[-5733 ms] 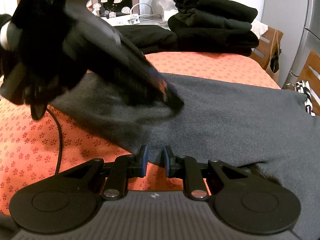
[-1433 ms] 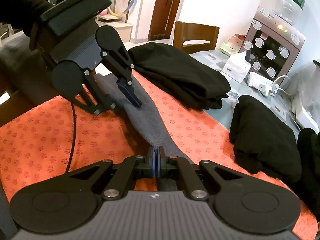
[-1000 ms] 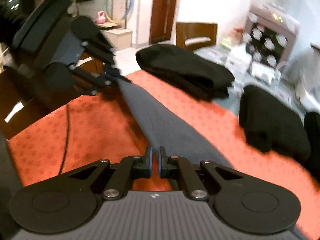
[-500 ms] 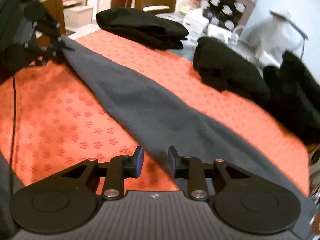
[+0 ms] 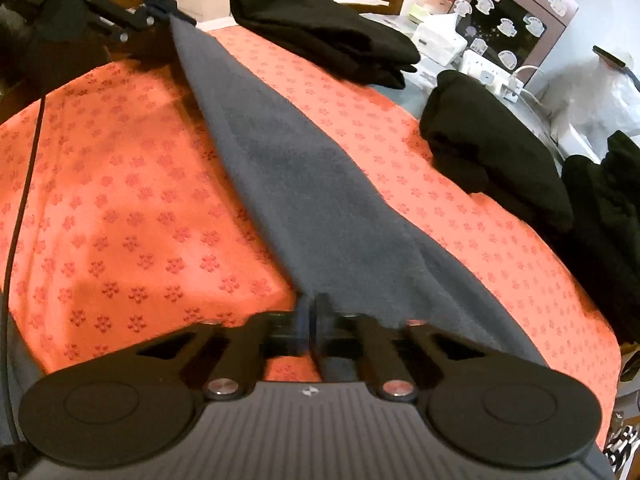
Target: Fold clothes
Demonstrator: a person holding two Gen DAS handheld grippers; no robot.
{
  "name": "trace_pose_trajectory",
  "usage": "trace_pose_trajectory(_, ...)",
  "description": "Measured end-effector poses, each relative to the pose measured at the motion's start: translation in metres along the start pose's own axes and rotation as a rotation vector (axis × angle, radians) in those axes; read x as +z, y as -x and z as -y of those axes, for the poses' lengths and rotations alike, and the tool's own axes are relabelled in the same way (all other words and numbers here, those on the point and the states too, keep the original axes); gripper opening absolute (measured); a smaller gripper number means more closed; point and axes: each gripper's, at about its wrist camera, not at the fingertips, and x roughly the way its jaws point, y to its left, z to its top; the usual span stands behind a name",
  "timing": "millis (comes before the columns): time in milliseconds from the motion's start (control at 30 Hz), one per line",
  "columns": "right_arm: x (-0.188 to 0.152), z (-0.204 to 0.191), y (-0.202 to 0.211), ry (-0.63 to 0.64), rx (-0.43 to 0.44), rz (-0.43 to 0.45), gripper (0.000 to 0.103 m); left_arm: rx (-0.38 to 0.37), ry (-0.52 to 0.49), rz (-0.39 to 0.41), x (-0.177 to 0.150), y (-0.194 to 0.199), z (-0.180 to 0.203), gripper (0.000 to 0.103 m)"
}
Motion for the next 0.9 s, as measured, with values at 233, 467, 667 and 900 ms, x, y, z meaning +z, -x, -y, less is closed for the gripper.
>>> trace_pose_trajectory(233,0.002,0.022,0.046,-0.041,0.012,0.057,0.003,-0.091,0.056,-0.062,-0.016,0.011,0.019,0.01)
trace_pose_trajectory(467,-0.005,0.022,0.052,0.004,0.021,0.033,0.003,-0.163,0.135,-0.112,-0.031,0.024,0.034,0.024)
trace_pose_trajectory(667,-0.006,0.018,0.047,0.009,0.026,0.013,0.003,-0.246,0.207,-0.093,-0.038,0.037,0.014,0.037)
trace_pose_trajectory(900,-0.009,0.018,0.044,-0.008,0.03,0.006,0.003,-0.352,0.249,-0.1,-0.041,0.028,-0.01,0.037)
